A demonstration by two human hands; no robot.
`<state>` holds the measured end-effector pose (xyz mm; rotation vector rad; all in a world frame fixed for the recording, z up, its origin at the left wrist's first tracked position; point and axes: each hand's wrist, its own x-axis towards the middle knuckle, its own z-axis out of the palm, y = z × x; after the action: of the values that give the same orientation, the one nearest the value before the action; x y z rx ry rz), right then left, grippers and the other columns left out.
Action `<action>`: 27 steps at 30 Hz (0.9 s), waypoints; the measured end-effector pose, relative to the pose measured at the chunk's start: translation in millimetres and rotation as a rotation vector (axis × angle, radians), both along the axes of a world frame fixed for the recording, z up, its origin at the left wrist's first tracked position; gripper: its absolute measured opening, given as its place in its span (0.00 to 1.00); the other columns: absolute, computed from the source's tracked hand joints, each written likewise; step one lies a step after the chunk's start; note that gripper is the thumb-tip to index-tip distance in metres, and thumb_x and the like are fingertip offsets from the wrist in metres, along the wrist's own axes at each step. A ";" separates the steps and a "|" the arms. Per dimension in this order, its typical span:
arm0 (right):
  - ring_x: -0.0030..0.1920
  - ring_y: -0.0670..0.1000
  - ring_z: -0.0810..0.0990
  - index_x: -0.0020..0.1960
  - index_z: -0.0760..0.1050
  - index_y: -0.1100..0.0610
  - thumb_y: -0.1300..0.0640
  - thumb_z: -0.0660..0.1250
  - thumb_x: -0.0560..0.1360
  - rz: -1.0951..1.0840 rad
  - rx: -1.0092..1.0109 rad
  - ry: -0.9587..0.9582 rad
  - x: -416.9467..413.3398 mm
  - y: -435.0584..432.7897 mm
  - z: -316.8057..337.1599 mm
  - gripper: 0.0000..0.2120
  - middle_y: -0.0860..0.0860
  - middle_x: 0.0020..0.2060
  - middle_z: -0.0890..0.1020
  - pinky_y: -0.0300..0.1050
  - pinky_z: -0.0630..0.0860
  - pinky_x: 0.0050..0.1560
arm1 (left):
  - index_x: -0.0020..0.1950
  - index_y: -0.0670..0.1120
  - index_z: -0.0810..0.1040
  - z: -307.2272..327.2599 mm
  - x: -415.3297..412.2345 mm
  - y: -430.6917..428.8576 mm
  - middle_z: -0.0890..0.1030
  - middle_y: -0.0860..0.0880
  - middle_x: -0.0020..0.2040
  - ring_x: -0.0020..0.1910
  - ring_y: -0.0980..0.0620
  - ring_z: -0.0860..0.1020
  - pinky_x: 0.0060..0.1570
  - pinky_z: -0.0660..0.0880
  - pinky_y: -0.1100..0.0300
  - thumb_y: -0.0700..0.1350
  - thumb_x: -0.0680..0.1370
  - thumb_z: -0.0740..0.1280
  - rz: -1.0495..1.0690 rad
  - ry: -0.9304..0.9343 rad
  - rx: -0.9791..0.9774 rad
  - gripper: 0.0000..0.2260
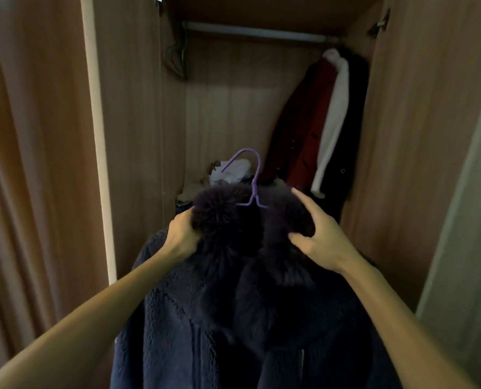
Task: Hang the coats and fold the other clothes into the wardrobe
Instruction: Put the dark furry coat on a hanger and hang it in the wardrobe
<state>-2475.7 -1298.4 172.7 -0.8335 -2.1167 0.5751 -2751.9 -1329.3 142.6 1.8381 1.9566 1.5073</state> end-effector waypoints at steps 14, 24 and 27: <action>0.41 0.60 0.80 0.47 0.74 0.50 0.56 0.64 0.75 -0.464 0.285 -0.301 -25.7 52.9 22.4 0.01 0.55 0.42 0.82 0.48 0.74 0.37 | 0.31 0.48 0.63 36.2 -26.9 78.9 0.72 0.48 0.30 0.30 0.51 0.67 0.31 0.59 0.54 0.37 0.77 0.62 -0.108 -0.009 0.044 0.17; 0.40 0.62 0.79 0.52 0.75 0.55 0.56 0.65 0.74 -0.574 0.510 -0.240 -45.0 157.8 46.6 0.07 0.57 0.40 0.81 0.48 0.71 0.34 | 0.37 0.44 0.67 87.2 -14.9 177.9 0.76 0.43 0.40 0.46 0.40 0.76 0.49 0.71 0.43 0.45 0.76 0.61 -0.052 0.246 -0.027 0.09; 0.40 0.61 0.79 0.52 0.75 0.56 0.58 0.63 0.74 -0.577 0.527 -0.186 -38.8 197.9 63.4 0.07 0.57 0.40 0.81 0.51 0.75 0.38 | 0.37 0.49 0.66 104.8 -9.1 210.7 0.76 0.43 0.45 0.51 0.38 0.75 0.54 0.69 0.43 0.39 0.78 0.61 0.047 0.311 -0.070 0.11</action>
<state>-2514.4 -1100.5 236.1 -1.1390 -1.9135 -0.3589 -2761.0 -1118.5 247.4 2.1164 2.1633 1.2050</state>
